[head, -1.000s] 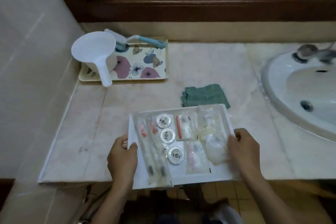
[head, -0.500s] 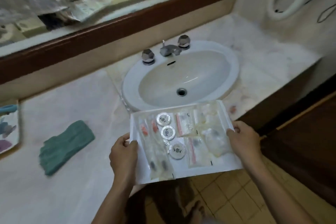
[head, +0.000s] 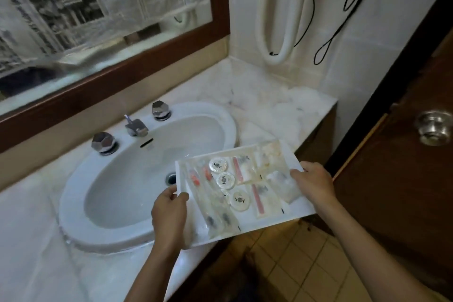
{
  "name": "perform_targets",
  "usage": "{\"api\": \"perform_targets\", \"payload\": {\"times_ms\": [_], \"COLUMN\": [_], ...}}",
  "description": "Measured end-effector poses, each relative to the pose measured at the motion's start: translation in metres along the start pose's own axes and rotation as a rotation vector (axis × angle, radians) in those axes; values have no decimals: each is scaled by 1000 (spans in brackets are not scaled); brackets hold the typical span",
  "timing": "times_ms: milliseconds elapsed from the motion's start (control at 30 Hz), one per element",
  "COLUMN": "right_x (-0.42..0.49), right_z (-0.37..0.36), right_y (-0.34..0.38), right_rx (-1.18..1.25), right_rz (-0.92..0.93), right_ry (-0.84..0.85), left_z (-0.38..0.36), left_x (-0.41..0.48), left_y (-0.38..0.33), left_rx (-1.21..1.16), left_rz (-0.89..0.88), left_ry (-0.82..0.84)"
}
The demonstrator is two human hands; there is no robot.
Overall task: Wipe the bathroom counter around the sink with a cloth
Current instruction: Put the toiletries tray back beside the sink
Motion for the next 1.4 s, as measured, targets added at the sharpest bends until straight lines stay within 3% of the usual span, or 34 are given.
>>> {"api": "perform_targets", "payload": {"times_ms": [133,467,967,1400], "right_x": [68,201,428,515], "right_z": [19,20,-90,-141], "right_y": [17,94,269,290], "right_rx": [7,-11,-374,-324], "right_rz": [-1,20,188,242], "right_ry": [11,111,254,404], "left_z": [-41,-103,-128,-151], "left_x": [42,140,342,411], "left_y": [-29,-107,-192,-196], "left_rx": [-43,-89,-190,-258], "left_rz": [6,25,210,289], "left_ry": [51,-27,-255,-286]}}
Point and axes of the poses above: each hand's wrist, its own x-axis towards the middle knuckle, its own z-axis out of the back of the hand, y = z × x, the point moved 6 cm from there along x, towards the middle knuckle, and after that the axes turned 7 degrees about y, right-handed, at the moved point
